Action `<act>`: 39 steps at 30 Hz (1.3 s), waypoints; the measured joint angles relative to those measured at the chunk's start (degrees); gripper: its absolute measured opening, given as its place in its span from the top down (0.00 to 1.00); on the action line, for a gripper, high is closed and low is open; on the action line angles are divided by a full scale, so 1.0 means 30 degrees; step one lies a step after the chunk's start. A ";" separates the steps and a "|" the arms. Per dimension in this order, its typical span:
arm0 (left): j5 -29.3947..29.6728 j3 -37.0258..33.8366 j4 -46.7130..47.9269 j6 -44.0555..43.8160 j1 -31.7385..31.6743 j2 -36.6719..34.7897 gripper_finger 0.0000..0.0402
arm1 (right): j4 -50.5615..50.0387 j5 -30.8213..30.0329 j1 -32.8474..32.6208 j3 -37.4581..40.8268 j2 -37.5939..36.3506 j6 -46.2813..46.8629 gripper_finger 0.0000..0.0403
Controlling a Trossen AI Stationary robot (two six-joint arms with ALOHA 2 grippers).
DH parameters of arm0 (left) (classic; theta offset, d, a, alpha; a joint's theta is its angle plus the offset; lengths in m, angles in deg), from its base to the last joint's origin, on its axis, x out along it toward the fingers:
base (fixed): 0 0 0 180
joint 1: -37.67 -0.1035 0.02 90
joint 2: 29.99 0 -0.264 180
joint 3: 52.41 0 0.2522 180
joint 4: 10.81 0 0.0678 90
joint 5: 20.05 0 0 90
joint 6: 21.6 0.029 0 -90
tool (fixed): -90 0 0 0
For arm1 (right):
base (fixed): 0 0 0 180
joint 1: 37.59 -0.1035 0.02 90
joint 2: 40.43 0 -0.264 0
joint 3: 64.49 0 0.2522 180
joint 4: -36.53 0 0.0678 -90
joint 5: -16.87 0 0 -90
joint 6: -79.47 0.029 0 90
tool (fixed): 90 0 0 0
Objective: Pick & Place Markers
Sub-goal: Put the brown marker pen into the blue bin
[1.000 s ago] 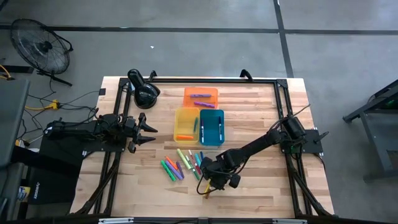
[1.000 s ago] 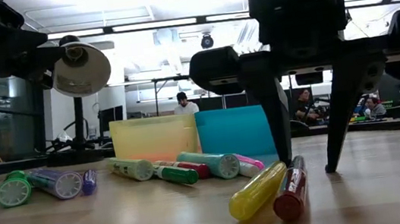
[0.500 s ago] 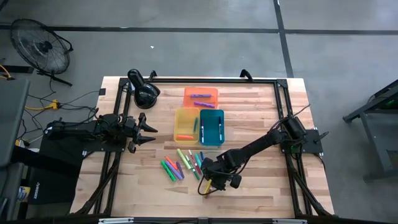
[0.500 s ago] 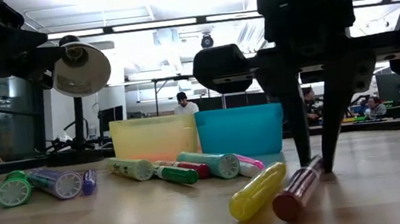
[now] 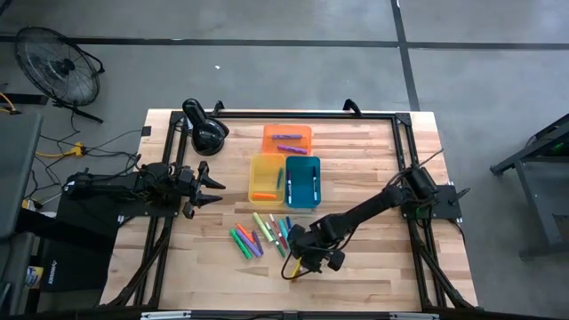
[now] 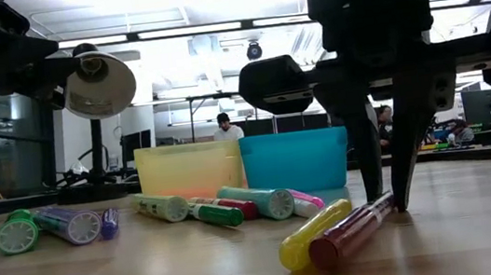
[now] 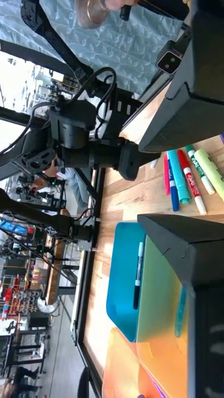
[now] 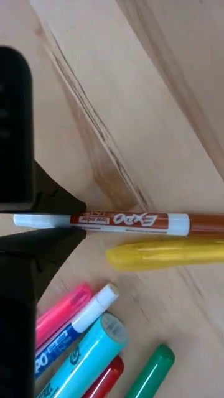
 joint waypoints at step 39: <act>-0.0002 0.0000 0.0002 -0.0004 0.0000 -0.0001 0.58 | -1.4291 -1.3165 0.2141 -0.8634 -0.0423 0.4425 0.98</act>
